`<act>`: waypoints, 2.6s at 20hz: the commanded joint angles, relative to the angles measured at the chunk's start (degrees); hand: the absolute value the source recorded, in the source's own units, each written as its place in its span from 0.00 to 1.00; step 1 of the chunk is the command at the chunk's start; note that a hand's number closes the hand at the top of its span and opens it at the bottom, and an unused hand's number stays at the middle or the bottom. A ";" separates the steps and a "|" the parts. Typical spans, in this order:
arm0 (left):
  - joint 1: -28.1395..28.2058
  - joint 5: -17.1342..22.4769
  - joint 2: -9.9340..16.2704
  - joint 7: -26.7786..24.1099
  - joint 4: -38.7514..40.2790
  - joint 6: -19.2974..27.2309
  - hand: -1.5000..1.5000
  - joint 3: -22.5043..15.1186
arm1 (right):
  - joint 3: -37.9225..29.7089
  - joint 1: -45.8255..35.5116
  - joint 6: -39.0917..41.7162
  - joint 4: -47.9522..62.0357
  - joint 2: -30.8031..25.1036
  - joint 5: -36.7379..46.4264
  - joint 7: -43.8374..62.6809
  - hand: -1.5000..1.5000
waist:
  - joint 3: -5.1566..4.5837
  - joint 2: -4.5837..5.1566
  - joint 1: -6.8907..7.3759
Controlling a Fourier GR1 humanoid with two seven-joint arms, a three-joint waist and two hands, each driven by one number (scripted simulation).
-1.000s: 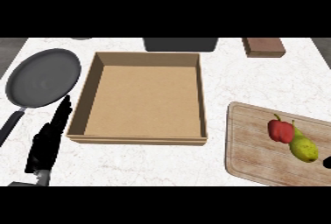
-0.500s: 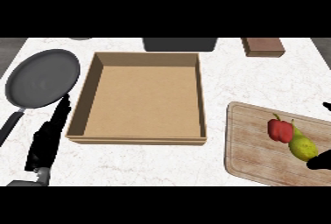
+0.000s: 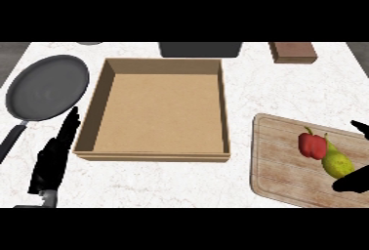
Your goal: Pick the pear from the cutting board and place it in the cardboard box
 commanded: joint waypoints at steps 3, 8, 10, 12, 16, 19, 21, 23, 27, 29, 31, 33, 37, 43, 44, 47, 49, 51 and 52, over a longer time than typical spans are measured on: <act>-4.36 -2.64 -3.16 0.44 4.44 -1.28 0.50 1.72 | -3.31 0.31 3.93 -0.44 2.90 3.52 -0.24 0.00 | -0.02 0.02 -0.21; -3.55 -3.92 -3.24 3.69 -0.04 -2.75 0.50 3.06 | -1.46 -0.41 1.88 0.05 8.96 9.49 -0.13 0.00 | -0.01 0.01 -0.07; -2.29 -3.90 -4.35 -0.20 2.60 -3.70 0.50 3.40 | -5.46 -3.28 3.37 7.51 7.88 8.86 -6.26 0.00 | -0.01 0.04 0.03; -0.75 -1.69 -1.12 2.57 -1.72 -6.30 0.50 6.63 | -6.58 -3.36 7.59 2.43 7.03 6.17 -0.07 0.00 | -0.02 -0.02 0.07; -2.12 -6.22 -5.65 4.37 -1.84 -3.32 0.50 4.23 | -5.03 -2.40 4.74 6.63 11.20 12.88 -5.64 0.00 | 0.00 0.02 0.08; 1.71 -4.69 -4.65 -1.24 -0.46 -6.56 0.50 6.10 | -8.01 -0.56 5.19 9.82 10.34 13.45 -11.52 0.00 | 0.00 0.03 0.08; 1.04 -5.76 -5.06 0.12 -1.26 -6.54 0.50 6.06 | -5.48 -2.07 4.70 10.73 12.88 16.21 -10.23 0.00 | 0.00 0.03 0.17; -0.68 -6.00 -4.53 4.79 -3.71 -7.81 0.50 6.45 | -5.68 -1.30 6.30 7.86 13.06 16.75 -8.43 0.00 | 0.00 0.00 0.06; 0.98 -8.57 -8.10 2.04 -2.80 -5.78 0.50 5.52 | -7.20 -3.85 6.78 10.35 16.01 16.51 -7.64 0.00 | -0.01 0.01 0.05; 1.15 -6.85 -5.83 -0.99 -0.57 -8.20 0.50 8.25 | -8.72 -1.14 7.68 9.69 15.69 15.00 -10.03 1.00 | -0.01 0.00 0.00; -2.71 -6.22 -6.00 3.42 -0.73 -8.55 0.50 8.50 | -4.96 -0.14 3.06 11.84 15.42 22.32 -16.33 1.00 | 0.00 0.04 0.04; 3.23 -7.14 -6.37 1.00 -4.58 -8.50 0.50 7.04 | -6.40 -0.74 1.17 9.21 13.30 25.00 -14.17 1.00 | 0.00 -0.03 0.23; -4.39 -9.45 -8.55 2.01 1.03 -5.69 0.50 7.25 | -5.03 -2.12 -3.98 12.58 13.73 31.06 -17.83 1.00 | 0.00 0.08 -0.05; -3.26 -8.48 -8.65 1.06 -1.76 -9.87 0.50 3.10 | 9.43 -17.61 6.18 8.98 7.47 32.03 -37.55 1.00 | 0.20 1.85 9.59; -4.35 -8.47 -8.27 0.74 -1.43 -10.49 0.50 2.92 | 11.06 -20.01 7.05 8.00 6.68 32.28 -40.56 1.00 | 0.14 2.45 11.26; -4.58 -8.89 -8.99 0.37 -1.10 -10.11 0.50 2.29 | 13.87 -25.40 5.98 10.87 5.85 33.15 -50.68 1.00 | 0.29 2.53 10.91; -6.40 -8.56 -8.04 1.11 -0.94 -10.81 0.50 3.02 | 12.34 -29.48 5.33 15.43 3.67 32.48 -57.70 1.00 | 0.33 2.64 9.52; -6.23 -8.45 -8.22 1.77 -0.33 -10.23 0.50 3.72 | 14.69 -31.84 2.24 19.47 3.30 35.52 -64.14 1.00 | 0.28 2.41 8.56; -6.35 -9.64 -9.09 2.04 -0.44 -9.33 0.50 2.62 | 12.90 -34.56 1.03 22.20 3.33 34.72 -66.53 1.00 | 0.30 2.38 8.23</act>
